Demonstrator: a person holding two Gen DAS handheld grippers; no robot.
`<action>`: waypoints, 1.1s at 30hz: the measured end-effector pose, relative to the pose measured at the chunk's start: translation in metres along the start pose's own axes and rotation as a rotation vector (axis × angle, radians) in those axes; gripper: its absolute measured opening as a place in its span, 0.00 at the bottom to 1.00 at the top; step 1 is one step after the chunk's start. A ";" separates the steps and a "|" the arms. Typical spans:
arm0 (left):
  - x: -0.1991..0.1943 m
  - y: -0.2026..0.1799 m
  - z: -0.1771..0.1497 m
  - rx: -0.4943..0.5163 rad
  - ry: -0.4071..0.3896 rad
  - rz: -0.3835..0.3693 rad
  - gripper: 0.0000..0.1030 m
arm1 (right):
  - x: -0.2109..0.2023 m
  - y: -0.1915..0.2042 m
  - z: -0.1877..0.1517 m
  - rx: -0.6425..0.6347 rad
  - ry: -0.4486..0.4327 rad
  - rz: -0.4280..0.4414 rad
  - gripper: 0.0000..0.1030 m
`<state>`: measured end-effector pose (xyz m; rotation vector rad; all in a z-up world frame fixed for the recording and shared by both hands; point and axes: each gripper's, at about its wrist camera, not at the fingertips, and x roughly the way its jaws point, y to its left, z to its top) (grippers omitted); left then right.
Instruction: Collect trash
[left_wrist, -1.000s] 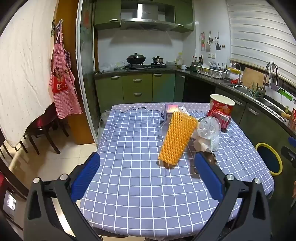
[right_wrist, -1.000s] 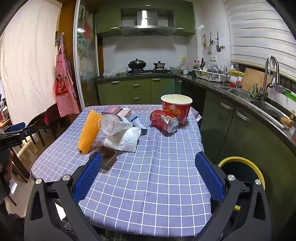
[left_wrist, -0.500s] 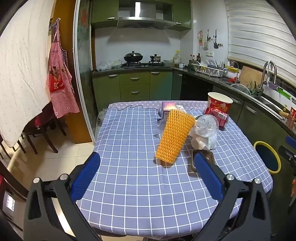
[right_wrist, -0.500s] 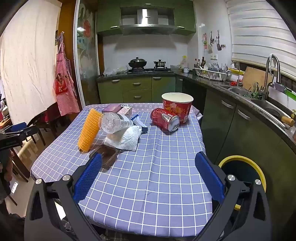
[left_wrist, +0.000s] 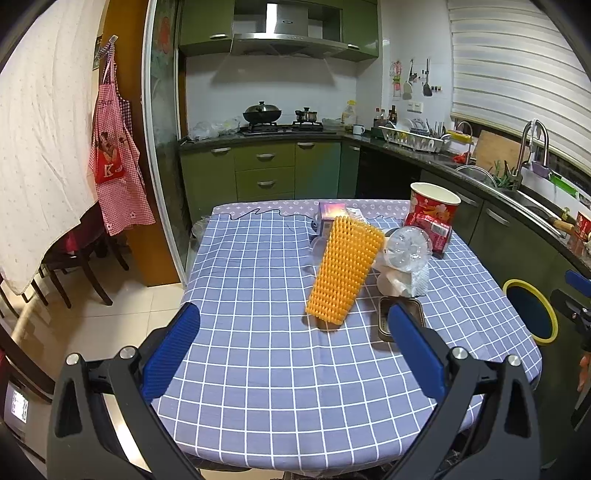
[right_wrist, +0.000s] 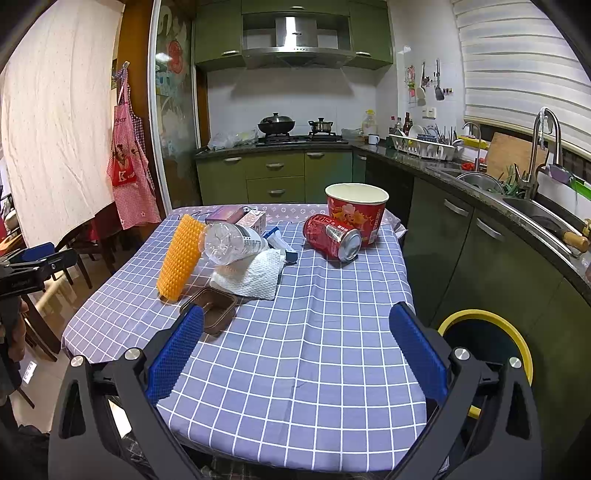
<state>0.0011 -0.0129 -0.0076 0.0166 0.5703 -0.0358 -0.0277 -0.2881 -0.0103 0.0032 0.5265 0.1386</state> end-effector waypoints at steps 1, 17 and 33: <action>0.000 -0.001 0.000 -0.001 0.001 -0.002 0.94 | 0.000 0.000 0.000 0.000 0.001 0.000 0.96; 0.002 0.001 0.000 0.000 0.008 -0.011 0.94 | 0.002 0.005 -0.003 -0.001 0.007 0.004 0.96; 0.004 -0.001 -0.001 0.002 0.017 -0.019 0.94 | 0.005 0.003 -0.002 0.002 0.012 0.014 0.96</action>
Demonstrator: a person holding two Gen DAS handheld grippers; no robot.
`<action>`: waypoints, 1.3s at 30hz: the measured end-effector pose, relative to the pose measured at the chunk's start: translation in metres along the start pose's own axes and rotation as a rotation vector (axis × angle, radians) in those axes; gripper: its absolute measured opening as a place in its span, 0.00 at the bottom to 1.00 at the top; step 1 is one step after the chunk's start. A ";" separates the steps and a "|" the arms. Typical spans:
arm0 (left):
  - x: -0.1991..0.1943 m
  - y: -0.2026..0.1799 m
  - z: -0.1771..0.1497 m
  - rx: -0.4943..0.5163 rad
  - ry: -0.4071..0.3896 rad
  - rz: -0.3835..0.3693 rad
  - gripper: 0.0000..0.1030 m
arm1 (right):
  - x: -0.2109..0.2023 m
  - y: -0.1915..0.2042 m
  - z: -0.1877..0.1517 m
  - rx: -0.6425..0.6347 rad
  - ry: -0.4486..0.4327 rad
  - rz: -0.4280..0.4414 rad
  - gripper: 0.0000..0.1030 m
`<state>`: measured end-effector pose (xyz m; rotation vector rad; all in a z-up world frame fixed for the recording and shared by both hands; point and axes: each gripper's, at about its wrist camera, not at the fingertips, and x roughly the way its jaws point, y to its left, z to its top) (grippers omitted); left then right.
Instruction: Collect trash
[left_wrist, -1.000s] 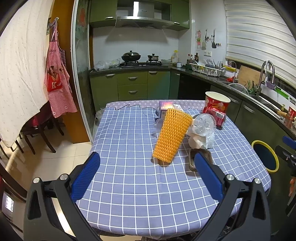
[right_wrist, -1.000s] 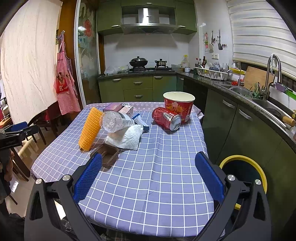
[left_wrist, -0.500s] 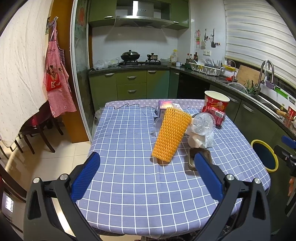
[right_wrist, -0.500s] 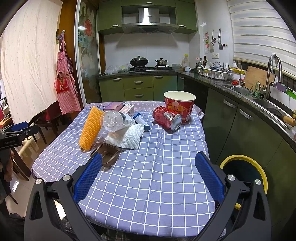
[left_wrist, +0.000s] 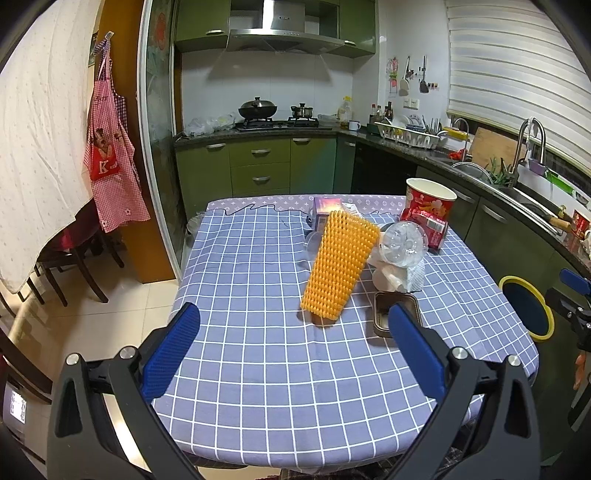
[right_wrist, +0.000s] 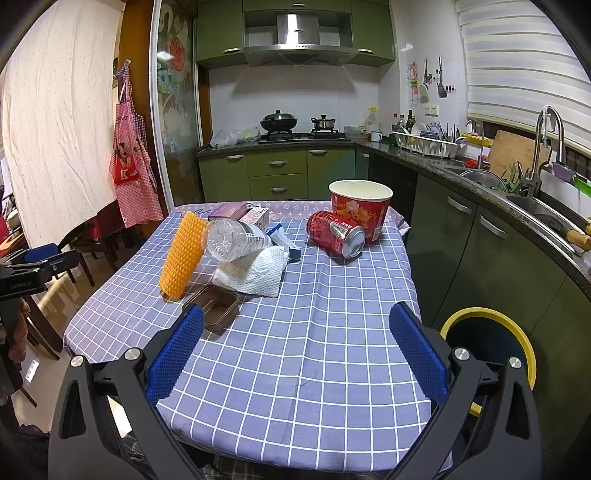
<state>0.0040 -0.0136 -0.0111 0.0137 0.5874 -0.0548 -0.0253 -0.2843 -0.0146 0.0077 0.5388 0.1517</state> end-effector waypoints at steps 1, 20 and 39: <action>0.000 0.000 0.000 0.000 0.000 -0.001 0.94 | 0.000 0.000 0.000 0.001 0.000 -0.001 0.96; 0.000 -0.001 -0.003 -0.001 0.002 -0.002 0.94 | -0.001 0.000 0.000 0.000 -0.001 -0.001 0.96; 0.008 -0.005 -0.002 0.003 0.019 -0.016 0.94 | 0.002 -0.003 0.002 0.004 0.004 0.002 0.96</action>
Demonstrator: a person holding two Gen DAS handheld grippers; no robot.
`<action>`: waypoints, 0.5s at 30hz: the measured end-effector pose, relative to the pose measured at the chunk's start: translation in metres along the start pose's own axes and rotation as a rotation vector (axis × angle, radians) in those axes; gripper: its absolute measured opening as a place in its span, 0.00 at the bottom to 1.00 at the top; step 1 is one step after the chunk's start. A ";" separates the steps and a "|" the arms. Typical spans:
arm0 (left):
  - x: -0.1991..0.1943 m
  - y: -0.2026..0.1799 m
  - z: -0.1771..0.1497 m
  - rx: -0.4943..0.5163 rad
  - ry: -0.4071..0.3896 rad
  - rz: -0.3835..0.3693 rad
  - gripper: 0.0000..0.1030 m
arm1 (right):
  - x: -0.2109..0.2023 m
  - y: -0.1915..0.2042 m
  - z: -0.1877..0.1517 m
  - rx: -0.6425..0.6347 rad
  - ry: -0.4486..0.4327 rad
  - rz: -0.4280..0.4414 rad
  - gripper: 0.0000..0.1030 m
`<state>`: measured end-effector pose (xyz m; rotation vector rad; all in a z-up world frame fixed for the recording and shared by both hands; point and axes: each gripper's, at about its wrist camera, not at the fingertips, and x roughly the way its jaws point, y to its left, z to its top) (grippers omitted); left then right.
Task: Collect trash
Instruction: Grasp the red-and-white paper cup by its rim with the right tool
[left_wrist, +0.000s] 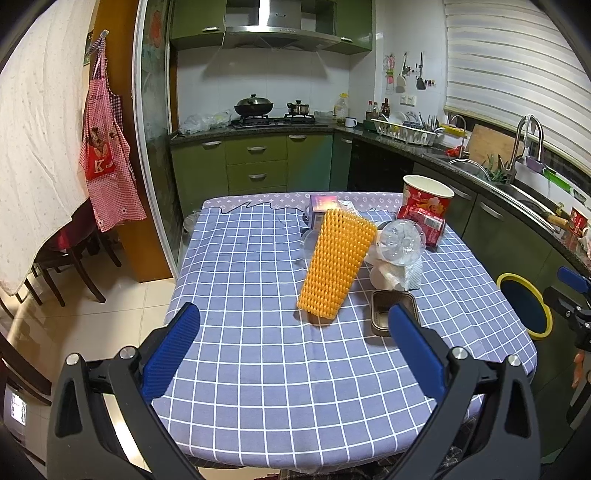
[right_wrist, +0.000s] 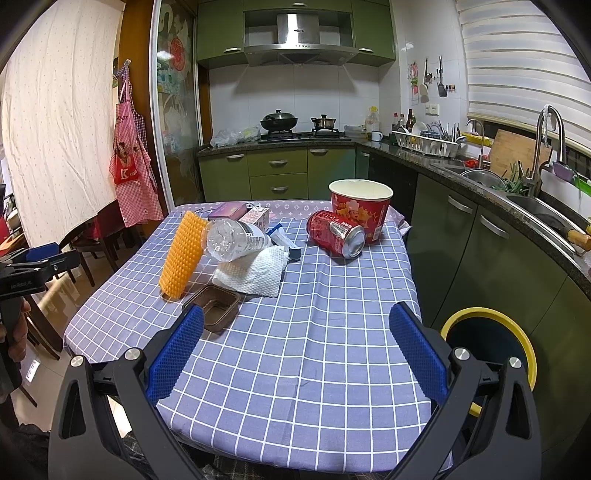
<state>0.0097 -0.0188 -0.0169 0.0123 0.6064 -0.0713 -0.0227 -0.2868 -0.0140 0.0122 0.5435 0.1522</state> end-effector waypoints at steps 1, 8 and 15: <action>0.004 0.001 0.002 -0.002 0.009 -0.006 0.94 | 0.002 -0.002 0.001 0.002 0.005 0.000 0.96; 0.046 0.009 0.039 0.028 0.054 -0.015 0.94 | 0.034 -0.027 0.028 0.023 0.082 0.041 0.96; 0.117 0.024 0.098 0.024 0.038 -0.009 0.94 | 0.094 -0.078 0.104 0.104 0.184 0.037 0.96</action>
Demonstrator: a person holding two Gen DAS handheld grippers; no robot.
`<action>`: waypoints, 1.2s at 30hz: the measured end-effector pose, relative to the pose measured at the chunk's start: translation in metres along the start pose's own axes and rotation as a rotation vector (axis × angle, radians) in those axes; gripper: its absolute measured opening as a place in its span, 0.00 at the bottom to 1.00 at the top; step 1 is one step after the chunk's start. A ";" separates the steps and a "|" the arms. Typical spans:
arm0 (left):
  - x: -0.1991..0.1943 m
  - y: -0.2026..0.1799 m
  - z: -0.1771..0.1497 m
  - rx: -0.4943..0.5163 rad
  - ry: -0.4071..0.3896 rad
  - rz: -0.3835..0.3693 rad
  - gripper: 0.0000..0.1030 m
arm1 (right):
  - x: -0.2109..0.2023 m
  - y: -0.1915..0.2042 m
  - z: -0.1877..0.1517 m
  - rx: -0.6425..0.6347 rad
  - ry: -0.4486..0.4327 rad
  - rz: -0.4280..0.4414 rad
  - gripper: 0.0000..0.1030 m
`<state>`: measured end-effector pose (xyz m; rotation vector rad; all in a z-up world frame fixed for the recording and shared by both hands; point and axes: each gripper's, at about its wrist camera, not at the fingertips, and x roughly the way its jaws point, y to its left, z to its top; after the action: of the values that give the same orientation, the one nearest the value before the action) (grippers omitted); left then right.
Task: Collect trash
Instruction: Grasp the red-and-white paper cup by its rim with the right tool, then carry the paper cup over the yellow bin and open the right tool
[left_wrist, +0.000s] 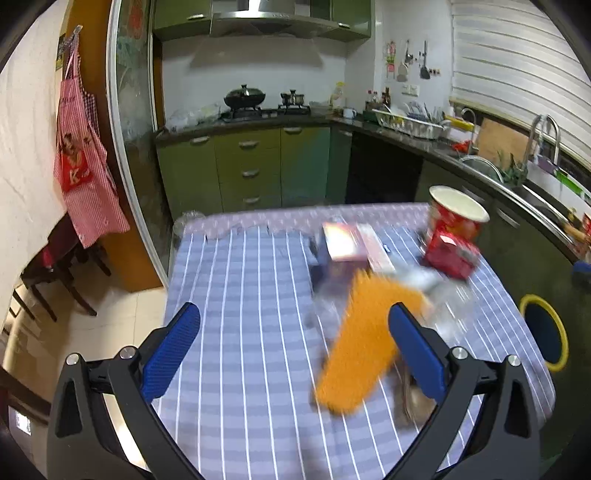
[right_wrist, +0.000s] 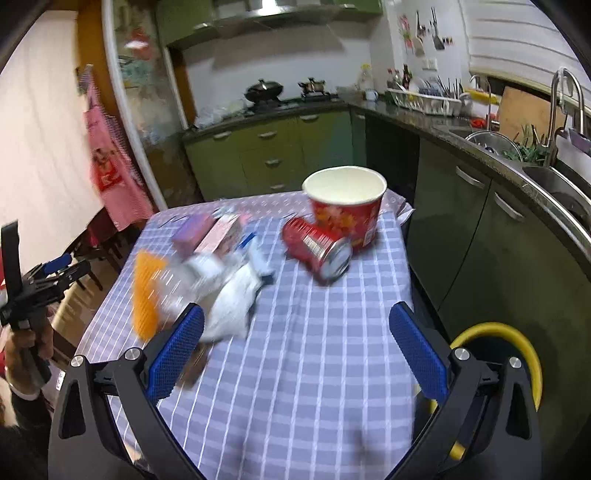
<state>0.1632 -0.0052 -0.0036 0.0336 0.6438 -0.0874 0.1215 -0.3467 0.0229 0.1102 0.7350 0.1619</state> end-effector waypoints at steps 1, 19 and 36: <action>0.012 0.004 0.009 -0.007 -0.007 0.005 0.94 | 0.007 -0.005 0.014 0.002 0.013 -0.011 0.96; 0.127 0.039 0.026 -0.067 0.052 0.054 0.94 | 0.223 -0.125 0.176 0.240 0.493 -0.259 0.51; 0.124 0.032 0.023 -0.040 0.041 0.061 0.94 | 0.233 -0.139 0.177 0.356 0.482 -0.194 0.05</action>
<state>0.2784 0.0168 -0.0597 0.0162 0.6853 -0.0146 0.4260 -0.4472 -0.0216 0.3452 1.2465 -0.1363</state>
